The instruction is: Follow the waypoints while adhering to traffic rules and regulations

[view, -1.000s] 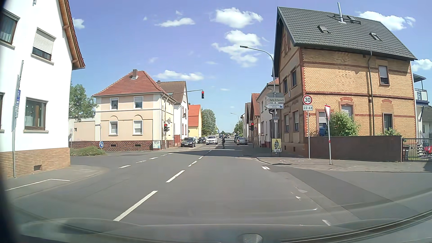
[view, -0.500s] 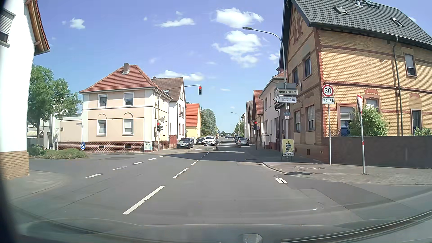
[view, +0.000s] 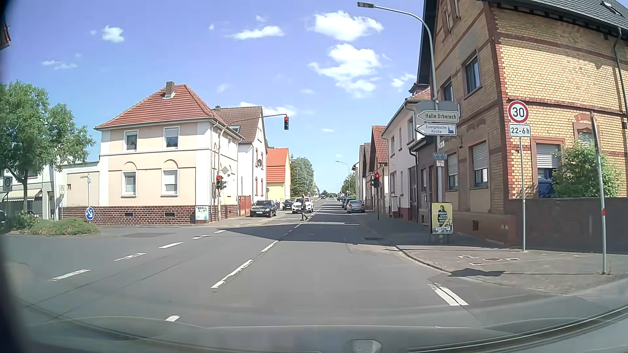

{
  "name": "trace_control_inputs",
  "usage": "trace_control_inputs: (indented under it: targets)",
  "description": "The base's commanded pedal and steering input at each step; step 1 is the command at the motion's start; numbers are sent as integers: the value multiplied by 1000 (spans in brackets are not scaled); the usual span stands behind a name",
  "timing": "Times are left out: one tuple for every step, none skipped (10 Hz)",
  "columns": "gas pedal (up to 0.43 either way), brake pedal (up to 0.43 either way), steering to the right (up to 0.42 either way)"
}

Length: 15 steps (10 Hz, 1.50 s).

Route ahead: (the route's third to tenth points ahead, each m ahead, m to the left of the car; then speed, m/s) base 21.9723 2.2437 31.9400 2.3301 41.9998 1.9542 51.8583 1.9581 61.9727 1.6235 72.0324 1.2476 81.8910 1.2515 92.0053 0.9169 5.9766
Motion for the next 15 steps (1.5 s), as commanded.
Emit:
trace_control_inputs:
  targets:
    - [0,256,-2]
    - [0,250,-2]
    - [0,244,-2]
    - [0,238,-2]
    - [0,232,-2]
    - [0,226,-2]
    - [0,220,-2]
    - [0,220,-2]
    - [0,220,-2]
    - [0,220,-2]
    - [0,220,-2]
    - [0,213,-2]
    - [0,220,-2]
    - [0,220,-2]
    - [0,220,-1]
